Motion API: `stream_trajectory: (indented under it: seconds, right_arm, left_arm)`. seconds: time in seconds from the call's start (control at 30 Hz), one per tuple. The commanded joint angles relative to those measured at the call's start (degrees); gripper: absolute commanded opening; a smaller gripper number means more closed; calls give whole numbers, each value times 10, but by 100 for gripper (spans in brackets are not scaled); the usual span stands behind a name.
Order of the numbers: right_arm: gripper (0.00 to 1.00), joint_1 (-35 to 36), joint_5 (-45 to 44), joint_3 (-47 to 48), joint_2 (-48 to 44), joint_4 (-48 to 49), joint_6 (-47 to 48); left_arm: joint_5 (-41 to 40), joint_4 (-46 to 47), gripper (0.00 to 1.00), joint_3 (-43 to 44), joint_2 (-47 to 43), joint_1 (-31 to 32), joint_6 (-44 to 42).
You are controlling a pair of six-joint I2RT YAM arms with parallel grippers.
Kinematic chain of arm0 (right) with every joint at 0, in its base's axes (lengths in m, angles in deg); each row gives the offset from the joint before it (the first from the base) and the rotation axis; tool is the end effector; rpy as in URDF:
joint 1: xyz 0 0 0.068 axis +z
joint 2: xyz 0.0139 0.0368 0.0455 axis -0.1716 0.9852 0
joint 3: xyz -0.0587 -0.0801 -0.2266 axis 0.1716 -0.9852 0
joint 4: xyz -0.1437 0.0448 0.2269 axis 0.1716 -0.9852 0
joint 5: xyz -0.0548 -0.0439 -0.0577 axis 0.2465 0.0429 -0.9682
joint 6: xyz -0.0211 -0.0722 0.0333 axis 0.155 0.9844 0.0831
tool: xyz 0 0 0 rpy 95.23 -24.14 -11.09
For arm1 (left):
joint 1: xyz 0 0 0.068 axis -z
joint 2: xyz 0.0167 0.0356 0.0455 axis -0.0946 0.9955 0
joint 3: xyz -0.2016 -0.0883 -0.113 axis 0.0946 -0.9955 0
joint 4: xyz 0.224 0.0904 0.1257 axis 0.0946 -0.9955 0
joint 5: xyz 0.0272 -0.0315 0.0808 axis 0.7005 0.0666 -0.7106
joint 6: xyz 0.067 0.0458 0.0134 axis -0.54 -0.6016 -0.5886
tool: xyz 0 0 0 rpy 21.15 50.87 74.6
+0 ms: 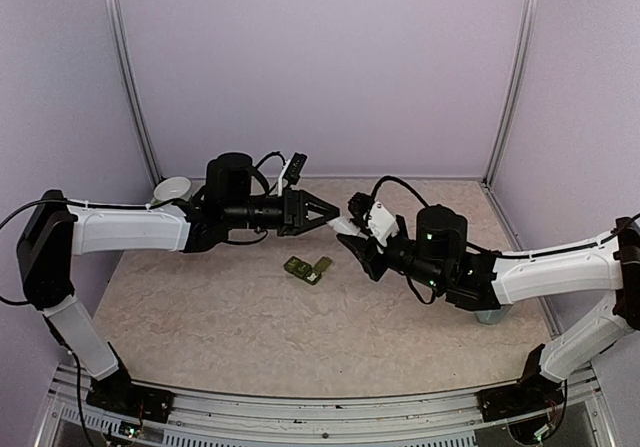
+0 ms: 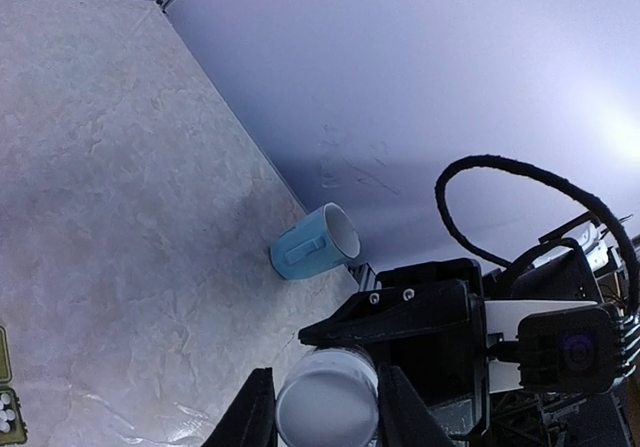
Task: Sort the pills into containers
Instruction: Screw the lid of the pill bottle onto the pill bottle.
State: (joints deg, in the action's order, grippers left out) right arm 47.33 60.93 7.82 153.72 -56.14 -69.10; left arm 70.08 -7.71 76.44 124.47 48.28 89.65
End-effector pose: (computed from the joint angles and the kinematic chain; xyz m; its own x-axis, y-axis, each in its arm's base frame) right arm 0.2079 0.3005 0.2165 0.0629 -0.2299 -0.9712 -0.7392 0.6430 -0.2001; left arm 0.2803 -0.3188 0.2366 -0.7872 -0.0388 -0.6155 0.5935 0.2238 -0.7731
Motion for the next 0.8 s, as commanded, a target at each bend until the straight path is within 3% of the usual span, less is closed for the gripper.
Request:
stream_trajectory:
  seconds: [0.0,0.4,0.77]
  right_arm:
    - [4,5,13,22,0,-1,-30]
    - [5,-5,128,35,-20,-15,-196]
    - [5,-71,310,0,-12,94,-392]
  left_arm:
    - [39,65,27,-1,4,4,1]
    - [87,168,22,-35,-11,4,-22]
    - [120,230,23,-52,-27,11,-21]
